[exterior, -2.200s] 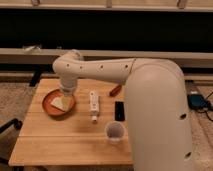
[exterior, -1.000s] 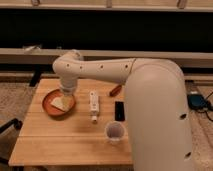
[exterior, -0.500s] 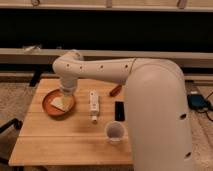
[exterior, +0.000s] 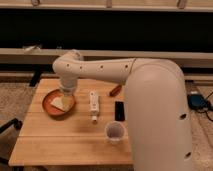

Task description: Pick up the ceramic cup

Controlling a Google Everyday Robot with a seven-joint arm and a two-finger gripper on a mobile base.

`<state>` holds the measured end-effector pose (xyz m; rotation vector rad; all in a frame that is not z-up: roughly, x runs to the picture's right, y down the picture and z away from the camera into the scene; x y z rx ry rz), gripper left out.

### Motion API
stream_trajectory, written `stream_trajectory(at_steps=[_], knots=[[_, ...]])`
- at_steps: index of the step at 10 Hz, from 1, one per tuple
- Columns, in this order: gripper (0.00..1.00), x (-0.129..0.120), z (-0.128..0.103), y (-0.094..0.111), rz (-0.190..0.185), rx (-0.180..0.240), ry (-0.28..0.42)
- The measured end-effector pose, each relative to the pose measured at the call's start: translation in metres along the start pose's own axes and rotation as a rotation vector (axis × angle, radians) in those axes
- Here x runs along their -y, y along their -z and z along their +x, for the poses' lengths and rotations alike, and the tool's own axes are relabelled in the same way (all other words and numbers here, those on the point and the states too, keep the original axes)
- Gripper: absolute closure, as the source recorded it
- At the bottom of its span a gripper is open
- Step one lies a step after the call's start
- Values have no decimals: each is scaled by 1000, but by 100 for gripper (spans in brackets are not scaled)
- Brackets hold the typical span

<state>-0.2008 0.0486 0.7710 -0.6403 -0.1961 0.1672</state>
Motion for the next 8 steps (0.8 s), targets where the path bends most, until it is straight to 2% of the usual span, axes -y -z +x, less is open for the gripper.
stream_trajectory(at_steps=[6,8], knots=[[20,-2,2,1,6,-7,4],[20,-19,10,13,28,-13,9]])
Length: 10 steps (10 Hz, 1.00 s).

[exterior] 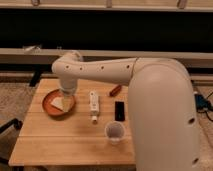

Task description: Pick up the ceramic cup

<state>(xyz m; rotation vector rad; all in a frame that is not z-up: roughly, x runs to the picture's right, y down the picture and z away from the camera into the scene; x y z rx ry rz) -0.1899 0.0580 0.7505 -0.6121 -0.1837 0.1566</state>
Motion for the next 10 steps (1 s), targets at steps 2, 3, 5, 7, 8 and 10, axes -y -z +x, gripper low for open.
stream_trajectory(at_steps=[2,3,5,7,8,10], knots=[[20,-17,21,12,24,3,-6],[20,-28,39,19,39,14,-26],[20,-43,71,22,55,31,-82],[20,-52,103,24,77,44,-151],[20,-53,115,26,85,44,-177],[20,-59,140,34,103,47,-226]])
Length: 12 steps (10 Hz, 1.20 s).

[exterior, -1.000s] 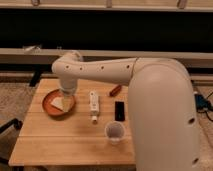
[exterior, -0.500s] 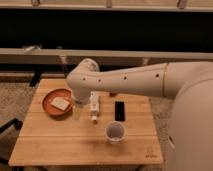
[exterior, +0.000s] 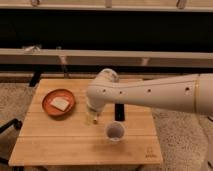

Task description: Pick up the ceramic cup

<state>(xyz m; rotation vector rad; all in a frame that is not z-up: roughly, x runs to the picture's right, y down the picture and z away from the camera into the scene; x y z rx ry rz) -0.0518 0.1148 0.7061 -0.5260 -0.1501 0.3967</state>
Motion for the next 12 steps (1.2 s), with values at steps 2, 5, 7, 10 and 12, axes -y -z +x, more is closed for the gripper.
stream_trajectory(at_steps=[2,5,7,10,12], knots=[[20,3,23,11,18,0,-49],[20,5,54,20,25,-4,-112],[20,6,74,17,8,-10,-143],[20,2,98,6,-34,-30,-174],[20,0,110,1,-49,-45,-189]])
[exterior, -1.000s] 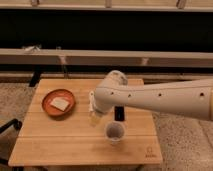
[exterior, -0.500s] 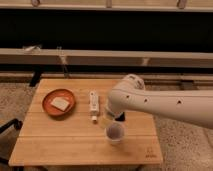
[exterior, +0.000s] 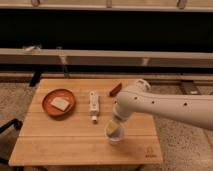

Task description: Pick up the ceramic cup

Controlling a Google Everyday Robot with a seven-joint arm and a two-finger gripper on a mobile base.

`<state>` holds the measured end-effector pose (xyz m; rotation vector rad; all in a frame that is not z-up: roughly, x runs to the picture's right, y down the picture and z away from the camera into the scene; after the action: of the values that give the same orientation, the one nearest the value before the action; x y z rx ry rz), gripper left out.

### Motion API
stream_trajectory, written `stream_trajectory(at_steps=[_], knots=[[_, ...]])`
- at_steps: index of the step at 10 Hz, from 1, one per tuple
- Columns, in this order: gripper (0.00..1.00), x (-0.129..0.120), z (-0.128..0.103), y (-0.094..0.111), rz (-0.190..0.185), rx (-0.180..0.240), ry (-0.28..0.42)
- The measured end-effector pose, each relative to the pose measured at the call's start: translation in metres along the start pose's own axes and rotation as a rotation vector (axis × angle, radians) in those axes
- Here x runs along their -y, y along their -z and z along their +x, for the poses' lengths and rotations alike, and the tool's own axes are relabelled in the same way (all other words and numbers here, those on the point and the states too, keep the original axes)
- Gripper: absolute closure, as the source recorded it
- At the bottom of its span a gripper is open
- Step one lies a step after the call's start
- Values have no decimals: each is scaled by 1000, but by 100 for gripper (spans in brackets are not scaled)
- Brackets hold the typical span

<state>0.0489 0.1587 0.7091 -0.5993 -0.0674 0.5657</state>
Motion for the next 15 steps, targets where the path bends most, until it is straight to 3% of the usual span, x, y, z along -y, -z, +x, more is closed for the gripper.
stream_trajectory(at_steps=[3,9,10,13,15], knots=[[20,7,25,-9,-25,-31,-22],[20,23,40,-39,-79,-75,-23],[24,24,38,-43,-86,-82,-14],[55,26,32,-46,-100,-79,13],[75,26,23,-44,-111,-56,31]])
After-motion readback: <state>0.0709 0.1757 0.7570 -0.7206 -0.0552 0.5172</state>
